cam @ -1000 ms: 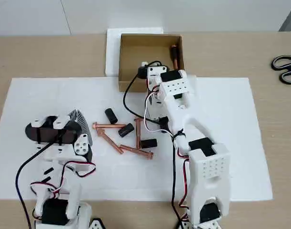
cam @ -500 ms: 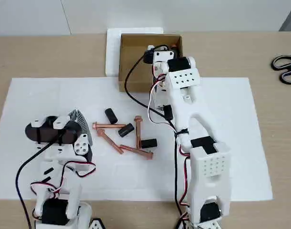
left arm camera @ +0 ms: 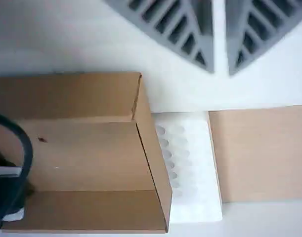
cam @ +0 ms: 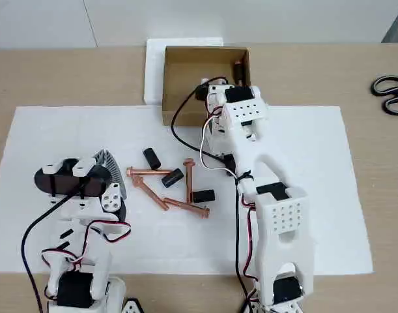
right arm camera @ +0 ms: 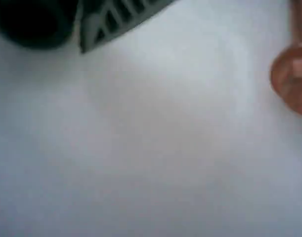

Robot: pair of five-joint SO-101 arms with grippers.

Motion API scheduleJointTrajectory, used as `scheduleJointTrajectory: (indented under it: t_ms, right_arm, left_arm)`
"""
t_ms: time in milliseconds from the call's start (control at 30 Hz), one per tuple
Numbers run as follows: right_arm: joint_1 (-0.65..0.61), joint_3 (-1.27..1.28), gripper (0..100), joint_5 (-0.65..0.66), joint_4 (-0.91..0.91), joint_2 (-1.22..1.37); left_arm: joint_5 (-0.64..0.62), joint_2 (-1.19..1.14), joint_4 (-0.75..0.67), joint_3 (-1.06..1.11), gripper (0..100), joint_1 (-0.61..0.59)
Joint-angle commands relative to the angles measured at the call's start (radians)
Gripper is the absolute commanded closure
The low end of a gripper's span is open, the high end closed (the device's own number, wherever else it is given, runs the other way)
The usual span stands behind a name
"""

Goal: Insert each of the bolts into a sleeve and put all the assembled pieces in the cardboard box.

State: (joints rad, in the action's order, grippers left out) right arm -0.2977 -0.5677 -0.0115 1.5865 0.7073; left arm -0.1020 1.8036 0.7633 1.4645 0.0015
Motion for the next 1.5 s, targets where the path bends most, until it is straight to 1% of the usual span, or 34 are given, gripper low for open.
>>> scheduleJointTrajectory:
  t_ms: [0,167,267,400,567,767,1200,1267,1400,1433,1467]
  right_arm:
    - [0.010,-0.048,77.1,-0.003,-0.007,-0.013]
    - [0.012,-0.048,77.2,-0.003,0.007,-0.015]
    - [0.010,-0.048,77.2,-0.006,0.047,-0.056]
    - [0.012,-0.048,77.2,-0.043,0.062,-0.113]
    - [-0.007,-0.041,77.2,-0.043,0.076,-0.107]
    - [-0.010,-0.044,77.2,-0.044,0.067,-0.041]
    - [-0.016,-0.048,77.5,-0.048,-0.027,0.038]
    - [-0.016,-0.048,81.7,-0.048,-0.047,0.039]
    - [-0.016,-0.046,98.7,-0.044,-0.091,0.061]
    - [-0.016,-0.046,99.8,-0.044,-0.091,0.064]
    - [-0.016,-0.046,98.4,-0.044,-0.085,0.065]
  left_arm:
    - [0.000,0.012,-0.003,-0.051,99,0.000]
    - [0.000,0.012,-0.003,-0.051,99,0.000]
    - [0.000,0.012,-0.003,-0.051,99,0.000]
    - [0.000,0.012,-0.003,-0.051,99,0.000]
    - [0.000,0.012,-0.003,-0.051,99,0.000]
    - [0.000,0.012,-0.003,-0.051,99,0.000]
    - [0.003,0.012,-0.003,-0.051,99,0.000]
    - [0.003,0.012,-0.003,-0.051,99,0.000]
    - [0.003,0.012,-0.003,-0.051,99,0.000]
    - [0.002,0.012,-0.003,-0.051,99,0.000]
    - [0.002,0.012,-0.003,-0.051,99,0.000]
